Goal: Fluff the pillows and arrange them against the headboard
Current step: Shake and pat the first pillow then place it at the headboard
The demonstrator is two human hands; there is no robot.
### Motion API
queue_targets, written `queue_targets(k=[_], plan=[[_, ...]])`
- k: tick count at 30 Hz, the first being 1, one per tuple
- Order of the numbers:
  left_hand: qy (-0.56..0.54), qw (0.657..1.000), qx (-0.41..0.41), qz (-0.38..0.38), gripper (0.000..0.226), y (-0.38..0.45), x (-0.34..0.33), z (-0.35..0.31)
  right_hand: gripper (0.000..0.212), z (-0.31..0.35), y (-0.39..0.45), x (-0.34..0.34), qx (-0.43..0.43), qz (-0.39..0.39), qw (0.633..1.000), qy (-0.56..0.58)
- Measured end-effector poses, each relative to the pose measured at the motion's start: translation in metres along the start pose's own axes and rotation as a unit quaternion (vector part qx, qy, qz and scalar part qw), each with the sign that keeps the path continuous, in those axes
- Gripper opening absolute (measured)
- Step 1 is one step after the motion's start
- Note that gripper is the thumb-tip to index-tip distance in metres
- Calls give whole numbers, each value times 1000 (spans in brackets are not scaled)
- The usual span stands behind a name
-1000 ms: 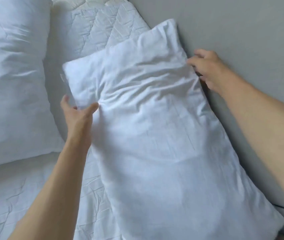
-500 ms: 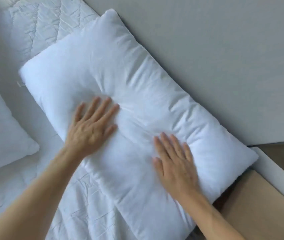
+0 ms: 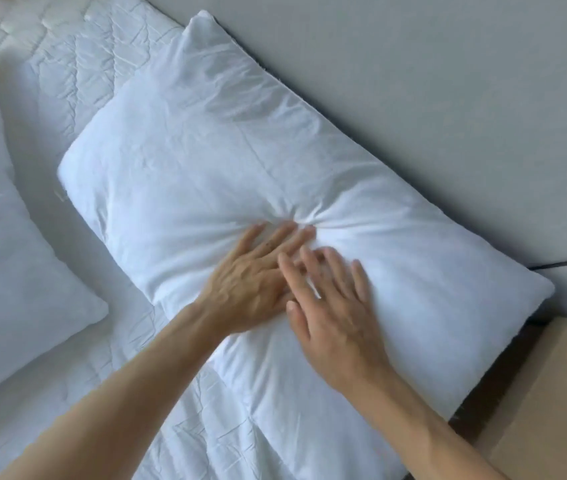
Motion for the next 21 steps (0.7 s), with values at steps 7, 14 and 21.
queue_targets(k=[7,14,21], plan=[[2,990,142,-1,62,56,13,43,58,-109,16,-3,-238,66,966,-77],[-94,977,189,8,67,11,40,11,40,-69,4,38,-276,-129,944,129],[-101,977,186,-23,64,-10,48,21,59,-4,-19,-5,-174,30,984,-25]])
Point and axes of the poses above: each hand's wrist, its own y-axis towards the middle knuckle, its own x-axis out of the back of the hand, z = x × y, the point moved 1 cm from there along y, towards the middle knuckle, and after that the axes turned 6 degrees about -y, right-handed, at the moved point
